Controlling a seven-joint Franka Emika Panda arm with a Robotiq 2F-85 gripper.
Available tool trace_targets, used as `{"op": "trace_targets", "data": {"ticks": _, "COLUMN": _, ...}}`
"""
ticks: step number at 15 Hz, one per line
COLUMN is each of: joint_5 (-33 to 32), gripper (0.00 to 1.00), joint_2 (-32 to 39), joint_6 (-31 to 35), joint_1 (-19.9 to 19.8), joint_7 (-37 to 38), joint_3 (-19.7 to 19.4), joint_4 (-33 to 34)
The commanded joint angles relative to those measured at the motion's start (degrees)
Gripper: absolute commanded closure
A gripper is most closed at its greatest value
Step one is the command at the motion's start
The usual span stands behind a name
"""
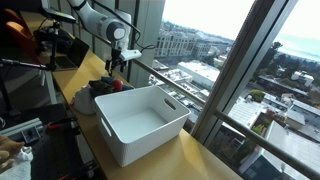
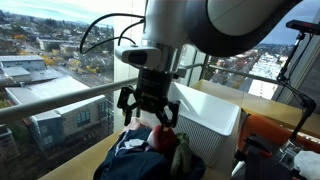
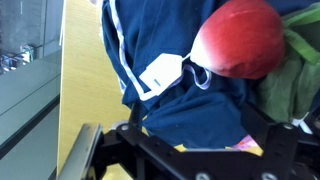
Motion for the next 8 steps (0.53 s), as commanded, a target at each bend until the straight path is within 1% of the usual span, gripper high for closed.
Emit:
{"op": "trace_targets", "data": {"ticks": 1, "joint_5": 0.74, "gripper": 0.00, "joint_2": -2.80, "joint_6": -1.99, "joint_1": -0.99, "joint_7": -1.10, "joint_3": -1.37, "joint_4": -0.42}}
{"op": "trace_targets", "data": {"ticks": 4, "joint_5": 0.81, "gripper": 0.00, "joint_2": -0.32, "joint_6": -2.43, "joint_1": -1.27, "joint_7": -0.94, "joint_3": -2.35, "joint_4": 0.76}}
{"op": "trace_targets", "data": {"ticks": 8, "joint_5": 1.90, "gripper": 0.00, "joint_2": 4.65, "joint_6": -2.97, "joint_1": -2.16, "joint_7": -1.91, "joint_3": -2.29, "joint_4": 1.86}}
